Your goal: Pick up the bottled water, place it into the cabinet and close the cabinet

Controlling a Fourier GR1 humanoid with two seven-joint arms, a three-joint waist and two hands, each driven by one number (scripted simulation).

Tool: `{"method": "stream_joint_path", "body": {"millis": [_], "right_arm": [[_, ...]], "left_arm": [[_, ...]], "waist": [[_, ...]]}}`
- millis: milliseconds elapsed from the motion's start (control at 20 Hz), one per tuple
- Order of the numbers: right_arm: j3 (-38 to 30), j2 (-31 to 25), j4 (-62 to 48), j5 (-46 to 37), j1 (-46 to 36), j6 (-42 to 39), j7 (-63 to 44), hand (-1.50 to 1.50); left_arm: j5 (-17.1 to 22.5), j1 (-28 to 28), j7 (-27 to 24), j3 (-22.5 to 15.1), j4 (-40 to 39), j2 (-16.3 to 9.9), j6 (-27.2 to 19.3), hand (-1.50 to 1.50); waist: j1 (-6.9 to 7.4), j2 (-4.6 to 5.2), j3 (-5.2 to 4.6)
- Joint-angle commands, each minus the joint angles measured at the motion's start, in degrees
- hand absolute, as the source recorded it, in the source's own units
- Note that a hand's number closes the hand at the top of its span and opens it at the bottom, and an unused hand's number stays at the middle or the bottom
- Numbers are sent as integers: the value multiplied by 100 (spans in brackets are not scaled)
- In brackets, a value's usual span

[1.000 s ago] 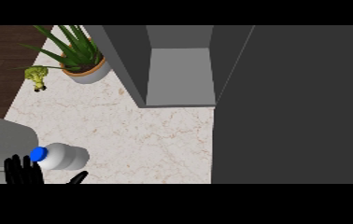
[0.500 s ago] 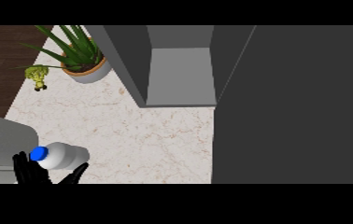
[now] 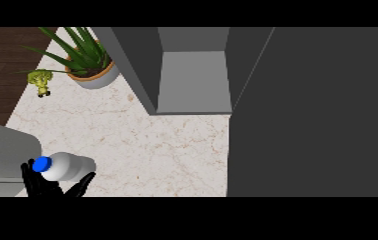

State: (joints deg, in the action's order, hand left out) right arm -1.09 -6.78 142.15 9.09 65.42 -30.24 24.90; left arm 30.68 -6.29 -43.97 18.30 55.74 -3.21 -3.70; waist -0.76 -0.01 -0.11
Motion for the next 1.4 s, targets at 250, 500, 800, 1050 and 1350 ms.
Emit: {"method": "stream_joint_path", "body": {"millis": [250, 500, 800, 1050, 1350], "right_arm": [[-301, 34, 694, 566, 234, -124, -203, -150], [-279, 229, 637, 512, 269, -197, -199, -150], [-490, 175, 709, 605, 266, -355, -184, -150], [-502, 133, 376, 529, 24, -376, -69, -150], [-294, 147, 607, 470, 321, -434, -80, -150]], "left_arm": [[418, 481, -342, 246, -766, -211, 1136, -150], [406, 645, -543, 246, -1045, -132, 1190, 150], [564, 1048, -546, 410, -1148, -298, 1162, 150], [-260, 1175, -618, -516, -908, -14, 1180, 150], [-858, 1656, -681, -1257, -1119, 101, 1687, 150]], "waist": [[10, 3, 1], [3, -2, 3], [-8, -4, 4], [-10, -1, 8], [-48, 2, 1]]}}
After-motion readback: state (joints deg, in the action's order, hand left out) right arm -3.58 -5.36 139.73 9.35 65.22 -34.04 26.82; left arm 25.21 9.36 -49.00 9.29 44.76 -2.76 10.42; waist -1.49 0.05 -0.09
